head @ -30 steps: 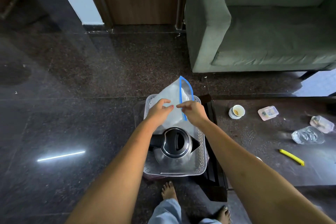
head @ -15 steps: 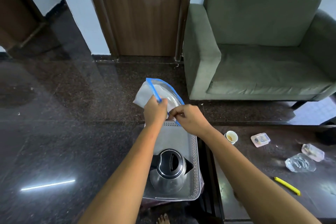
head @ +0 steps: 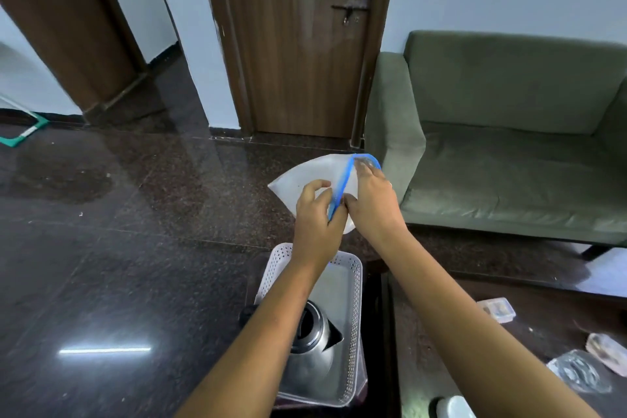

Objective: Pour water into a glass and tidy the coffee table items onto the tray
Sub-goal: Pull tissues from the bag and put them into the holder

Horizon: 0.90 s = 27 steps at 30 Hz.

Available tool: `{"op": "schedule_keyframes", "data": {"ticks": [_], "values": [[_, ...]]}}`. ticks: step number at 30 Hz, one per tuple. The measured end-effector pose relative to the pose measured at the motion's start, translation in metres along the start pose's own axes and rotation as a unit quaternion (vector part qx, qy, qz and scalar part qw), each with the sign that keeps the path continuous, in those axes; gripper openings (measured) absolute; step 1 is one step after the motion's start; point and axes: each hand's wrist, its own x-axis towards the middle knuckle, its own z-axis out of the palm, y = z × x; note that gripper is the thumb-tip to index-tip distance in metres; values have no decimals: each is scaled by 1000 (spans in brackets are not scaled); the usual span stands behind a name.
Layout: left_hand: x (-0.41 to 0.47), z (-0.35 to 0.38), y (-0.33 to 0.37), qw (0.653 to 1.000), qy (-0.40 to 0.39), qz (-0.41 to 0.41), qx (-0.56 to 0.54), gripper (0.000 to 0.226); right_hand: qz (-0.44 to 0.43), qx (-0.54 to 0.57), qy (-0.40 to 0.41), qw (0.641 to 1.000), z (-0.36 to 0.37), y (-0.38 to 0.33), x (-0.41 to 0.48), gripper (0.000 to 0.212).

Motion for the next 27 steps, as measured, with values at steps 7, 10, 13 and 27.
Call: {"op": "schedule_keyframes", "data": {"ticks": [7,10,13,27], "values": [[-34,38,51,998,15,65,-4,22,78,47,-52,994,-35,45,-14,22],[-52,60,72,996,8,91,12,18,117,-4,-90,989,-50,70,-29,30],[-71,81,92,994,-3,107,-2,17,139,25,-111,984,-67,94,-47,33],[-90,71,177,955,175,172,169,43,75,357,-22,931,-167,167,-132,17]]}}
